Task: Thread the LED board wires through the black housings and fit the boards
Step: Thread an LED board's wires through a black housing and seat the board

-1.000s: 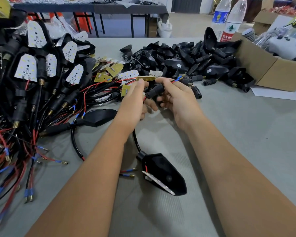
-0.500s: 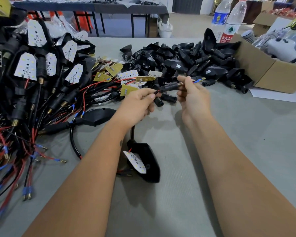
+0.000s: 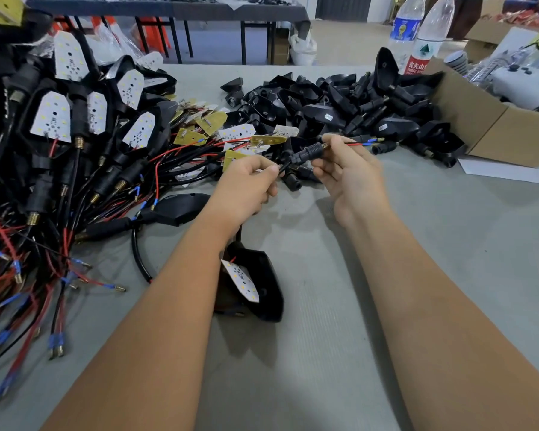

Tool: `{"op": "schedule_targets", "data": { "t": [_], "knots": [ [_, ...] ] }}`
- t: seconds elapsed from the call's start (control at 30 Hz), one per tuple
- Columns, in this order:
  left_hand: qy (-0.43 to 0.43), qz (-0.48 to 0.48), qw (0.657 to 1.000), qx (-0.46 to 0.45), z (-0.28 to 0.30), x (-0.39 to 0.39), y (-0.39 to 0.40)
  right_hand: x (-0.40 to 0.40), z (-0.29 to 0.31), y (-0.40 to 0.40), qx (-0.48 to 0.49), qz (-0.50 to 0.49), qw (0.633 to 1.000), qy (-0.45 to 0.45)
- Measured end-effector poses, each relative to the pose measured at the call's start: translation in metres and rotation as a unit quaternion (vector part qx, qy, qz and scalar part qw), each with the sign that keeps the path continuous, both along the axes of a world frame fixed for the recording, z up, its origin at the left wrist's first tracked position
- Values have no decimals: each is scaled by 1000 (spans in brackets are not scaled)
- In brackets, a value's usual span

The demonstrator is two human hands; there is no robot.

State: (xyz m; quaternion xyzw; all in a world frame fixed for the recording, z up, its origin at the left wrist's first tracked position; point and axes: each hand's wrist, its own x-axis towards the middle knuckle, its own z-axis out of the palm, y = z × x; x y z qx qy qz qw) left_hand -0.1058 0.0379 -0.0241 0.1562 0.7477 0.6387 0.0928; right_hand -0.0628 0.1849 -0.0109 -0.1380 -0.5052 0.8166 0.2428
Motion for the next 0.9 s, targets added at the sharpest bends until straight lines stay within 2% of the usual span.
{"op": "schedule_targets", "data": {
  "t": [0.2, 0.43, 0.57, 0.7, 0.9],
  "knots": [
    [13, 4, 1000, -24, 0, 1, 2, 1, 1, -6, 49, 63, 997, -6],
    [3, -6, 1000, 3, 2, 4, 3, -2, -1, -6, 70, 44, 996, -40],
    [8, -9, 1000, 5, 4, 5, 1, -2, -1, -6, 45, 53, 997, -30],
    [-24, -11, 999, 26, 6, 6, 1, 0, -1, -3, 20, 54, 998, -12],
    [-33, 1, 999, 41, 9, 7, 1, 1, 2, -2, -4, 85, 996, -28]
  ]
}}
